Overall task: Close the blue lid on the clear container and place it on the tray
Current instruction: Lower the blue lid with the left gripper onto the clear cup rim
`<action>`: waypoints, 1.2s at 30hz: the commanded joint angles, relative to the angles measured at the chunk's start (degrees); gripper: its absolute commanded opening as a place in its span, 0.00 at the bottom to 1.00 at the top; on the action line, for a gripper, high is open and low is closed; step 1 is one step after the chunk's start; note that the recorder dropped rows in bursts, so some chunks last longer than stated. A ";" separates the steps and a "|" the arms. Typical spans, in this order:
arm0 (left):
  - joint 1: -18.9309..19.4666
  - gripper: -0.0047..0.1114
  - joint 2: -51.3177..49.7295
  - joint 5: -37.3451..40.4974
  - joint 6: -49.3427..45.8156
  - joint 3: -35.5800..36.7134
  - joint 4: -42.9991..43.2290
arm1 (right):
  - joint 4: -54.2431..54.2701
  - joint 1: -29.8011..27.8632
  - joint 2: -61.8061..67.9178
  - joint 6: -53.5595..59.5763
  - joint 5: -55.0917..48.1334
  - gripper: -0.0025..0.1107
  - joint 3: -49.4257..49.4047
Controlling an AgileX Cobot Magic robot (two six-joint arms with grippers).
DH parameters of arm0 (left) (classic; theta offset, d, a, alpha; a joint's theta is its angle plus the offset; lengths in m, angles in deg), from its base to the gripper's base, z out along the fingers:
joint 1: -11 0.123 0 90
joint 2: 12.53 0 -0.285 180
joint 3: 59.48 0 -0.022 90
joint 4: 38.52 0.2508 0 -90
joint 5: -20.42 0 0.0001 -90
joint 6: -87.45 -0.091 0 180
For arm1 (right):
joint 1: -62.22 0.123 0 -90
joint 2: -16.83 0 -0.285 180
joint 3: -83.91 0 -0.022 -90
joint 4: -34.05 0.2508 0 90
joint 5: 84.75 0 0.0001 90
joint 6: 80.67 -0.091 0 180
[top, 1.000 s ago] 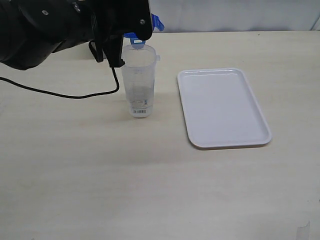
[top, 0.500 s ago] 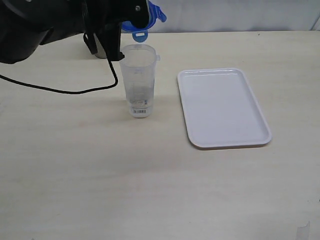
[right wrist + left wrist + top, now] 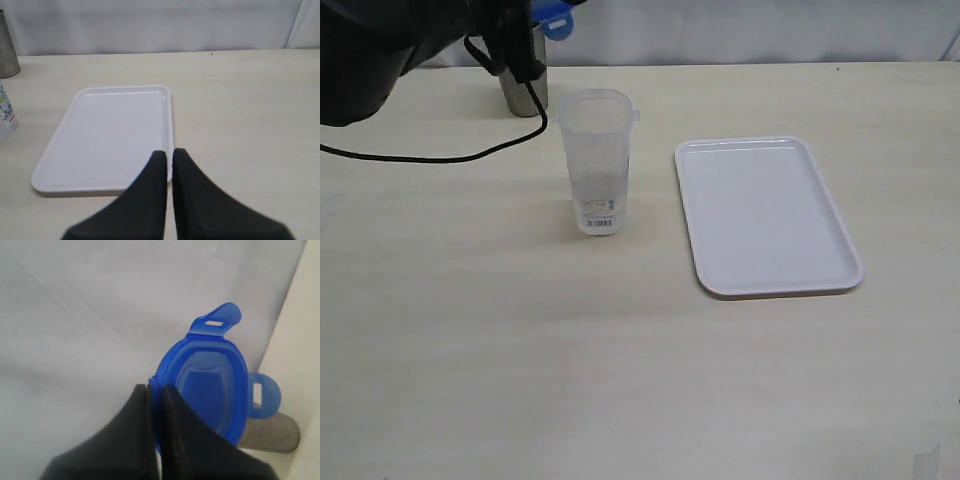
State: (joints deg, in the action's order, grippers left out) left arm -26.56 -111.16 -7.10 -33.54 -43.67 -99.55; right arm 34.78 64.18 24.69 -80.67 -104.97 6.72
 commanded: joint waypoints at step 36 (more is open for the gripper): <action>-2.53 0.04 -3.36 4.54 -1.78 4.64 10.23 | 0.13 0.14 -0.07 0.00 0.31 0.06 -0.03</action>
State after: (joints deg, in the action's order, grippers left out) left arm -28.74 -114.67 -2.20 -33.54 -38.76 -90.75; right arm 34.78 64.18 24.69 -80.67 -104.97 6.72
